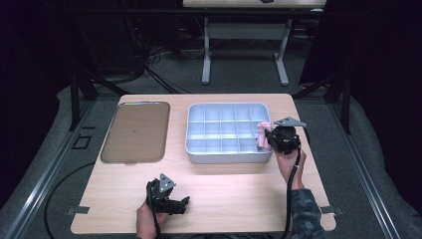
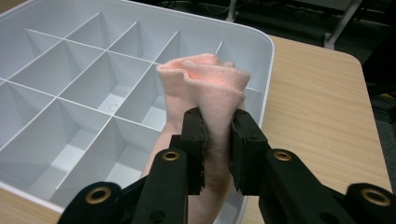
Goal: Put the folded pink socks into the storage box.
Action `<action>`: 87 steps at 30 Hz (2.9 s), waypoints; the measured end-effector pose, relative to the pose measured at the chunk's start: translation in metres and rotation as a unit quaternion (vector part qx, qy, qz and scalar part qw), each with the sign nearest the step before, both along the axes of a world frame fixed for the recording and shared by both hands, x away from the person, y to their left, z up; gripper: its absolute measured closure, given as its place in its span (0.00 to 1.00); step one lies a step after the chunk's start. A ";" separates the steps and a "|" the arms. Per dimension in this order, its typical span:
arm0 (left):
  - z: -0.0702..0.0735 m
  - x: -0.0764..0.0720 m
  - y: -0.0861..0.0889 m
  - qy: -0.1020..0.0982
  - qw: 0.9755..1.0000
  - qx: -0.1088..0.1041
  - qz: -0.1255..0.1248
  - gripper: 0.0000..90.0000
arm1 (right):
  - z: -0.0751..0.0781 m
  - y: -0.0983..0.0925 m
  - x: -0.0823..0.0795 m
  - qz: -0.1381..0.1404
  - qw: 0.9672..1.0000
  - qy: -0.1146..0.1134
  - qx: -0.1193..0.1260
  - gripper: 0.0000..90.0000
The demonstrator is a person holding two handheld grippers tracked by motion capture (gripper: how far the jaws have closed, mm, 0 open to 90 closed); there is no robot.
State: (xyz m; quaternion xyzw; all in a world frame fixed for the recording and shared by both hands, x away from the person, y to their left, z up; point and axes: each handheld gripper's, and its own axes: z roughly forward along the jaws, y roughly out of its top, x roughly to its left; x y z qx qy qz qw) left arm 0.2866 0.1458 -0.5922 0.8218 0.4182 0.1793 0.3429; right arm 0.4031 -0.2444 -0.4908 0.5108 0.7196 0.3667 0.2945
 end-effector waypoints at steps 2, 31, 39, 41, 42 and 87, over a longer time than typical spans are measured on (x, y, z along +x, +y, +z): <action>0.000 0.000 0.000 0.000 1.000 0.000 0.000 0.00 | -0.003 0.001 0.000 -0.004 1.000 -0.003 -0.012 0.85; 0.000 0.000 0.000 0.000 1.000 0.000 0.000 0.00 | -0.022 0.023 -0.019 0.013 0.991 -0.029 -0.126 0.83; 0.000 0.000 0.000 0.001 1.000 -0.001 0.001 0.00 | -0.026 0.027 -0.019 0.033 0.986 -0.017 -0.160 0.84; 0.000 0.000 0.000 0.001 1.000 -0.001 0.001 0.00 | -0.028 0.028 -0.019 0.036 0.984 -0.015 -0.175 0.84; 0.000 0.000 0.000 0.001 1.000 -0.001 0.001 0.00 | -0.029 0.029 -0.019 0.035 0.983 -0.014 -0.178 0.84; 0.000 0.000 0.000 0.001 1.000 -0.001 0.002 0.00 | -0.008 -0.009 -0.015 0.054 0.996 0.076 -0.014 0.57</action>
